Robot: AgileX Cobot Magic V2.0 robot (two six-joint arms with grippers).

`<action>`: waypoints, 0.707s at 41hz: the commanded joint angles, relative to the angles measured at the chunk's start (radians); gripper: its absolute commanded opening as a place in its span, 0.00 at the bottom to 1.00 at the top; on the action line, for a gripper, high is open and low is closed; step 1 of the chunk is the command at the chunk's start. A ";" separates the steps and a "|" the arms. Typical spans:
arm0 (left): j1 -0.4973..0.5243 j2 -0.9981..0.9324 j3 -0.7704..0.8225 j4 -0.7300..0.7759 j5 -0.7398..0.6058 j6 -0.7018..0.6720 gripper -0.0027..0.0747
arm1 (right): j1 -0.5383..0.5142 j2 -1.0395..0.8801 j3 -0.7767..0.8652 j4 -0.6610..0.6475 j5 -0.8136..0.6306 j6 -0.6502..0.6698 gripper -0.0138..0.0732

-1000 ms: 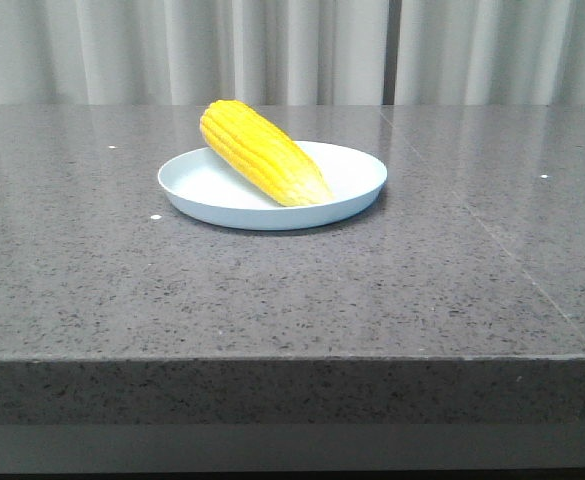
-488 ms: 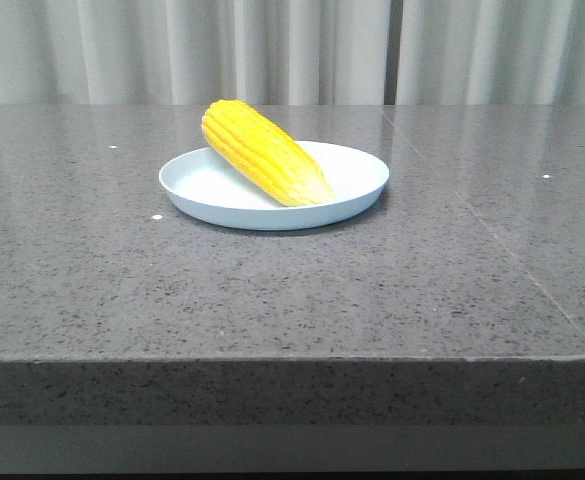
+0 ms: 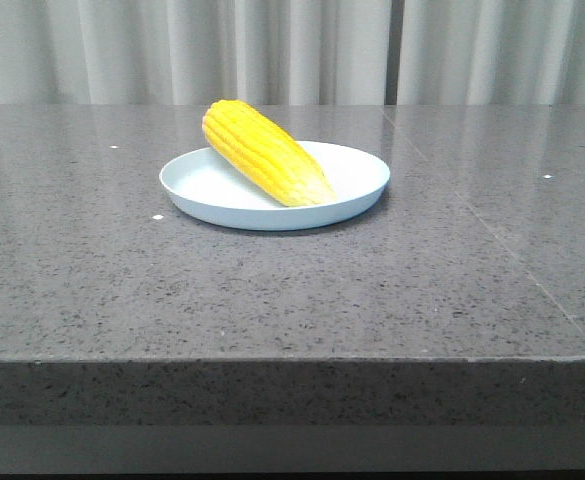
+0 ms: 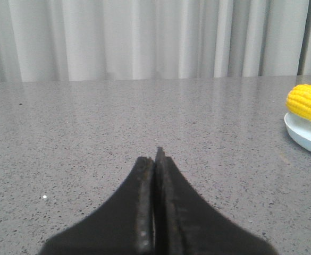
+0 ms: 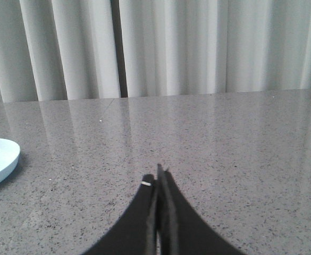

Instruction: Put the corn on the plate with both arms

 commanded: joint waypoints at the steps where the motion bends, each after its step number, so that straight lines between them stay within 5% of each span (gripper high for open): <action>1: 0.001 -0.014 0.021 -0.005 -0.082 -0.011 0.01 | 0.005 -0.018 -0.021 -0.011 -0.077 -0.010 0.08; 29: 0.001 -0.014 0.021 -0.005 -0.082 -0.011 0.01 | 0.038 -0.018 -0.021 -0.030 -0.087 -0.018 0.08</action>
